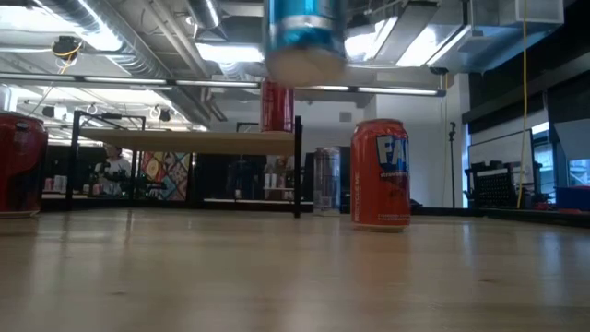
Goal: Place canned beverage on shelf
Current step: Put the bottom blue soda can on the shelf
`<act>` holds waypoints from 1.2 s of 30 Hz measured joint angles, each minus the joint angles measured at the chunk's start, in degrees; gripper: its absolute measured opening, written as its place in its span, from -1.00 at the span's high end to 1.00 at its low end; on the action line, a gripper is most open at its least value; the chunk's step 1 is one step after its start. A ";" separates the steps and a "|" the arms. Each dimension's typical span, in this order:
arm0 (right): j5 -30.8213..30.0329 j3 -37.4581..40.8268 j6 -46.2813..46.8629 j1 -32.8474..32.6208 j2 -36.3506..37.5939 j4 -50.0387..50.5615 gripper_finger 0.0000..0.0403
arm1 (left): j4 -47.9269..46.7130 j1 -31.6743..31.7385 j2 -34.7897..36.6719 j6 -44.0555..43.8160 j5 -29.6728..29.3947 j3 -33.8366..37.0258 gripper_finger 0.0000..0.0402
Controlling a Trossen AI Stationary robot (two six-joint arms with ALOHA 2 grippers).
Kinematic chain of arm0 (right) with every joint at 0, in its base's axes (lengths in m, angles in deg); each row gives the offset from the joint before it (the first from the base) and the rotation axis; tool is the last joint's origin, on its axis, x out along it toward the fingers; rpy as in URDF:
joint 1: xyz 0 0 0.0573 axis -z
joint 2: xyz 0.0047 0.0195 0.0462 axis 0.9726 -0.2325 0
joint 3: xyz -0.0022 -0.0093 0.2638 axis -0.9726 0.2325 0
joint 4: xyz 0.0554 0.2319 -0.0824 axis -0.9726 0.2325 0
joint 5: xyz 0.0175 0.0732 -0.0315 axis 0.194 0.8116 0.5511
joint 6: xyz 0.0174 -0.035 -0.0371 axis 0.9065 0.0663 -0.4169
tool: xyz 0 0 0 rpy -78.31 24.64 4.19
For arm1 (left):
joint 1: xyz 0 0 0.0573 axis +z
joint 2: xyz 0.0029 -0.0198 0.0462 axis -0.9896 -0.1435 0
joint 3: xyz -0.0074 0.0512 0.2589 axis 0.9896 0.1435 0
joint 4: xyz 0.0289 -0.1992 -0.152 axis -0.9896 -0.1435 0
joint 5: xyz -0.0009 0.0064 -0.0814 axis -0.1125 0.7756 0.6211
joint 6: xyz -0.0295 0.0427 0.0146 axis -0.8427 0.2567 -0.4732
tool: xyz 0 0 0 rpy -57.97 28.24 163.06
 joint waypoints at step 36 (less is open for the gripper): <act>23.84 0.00 -39.42 59.10 7.93 -5.32 -0.80 | -14.89 64.88 14.36 34.91 23.87 -0.47 -0.05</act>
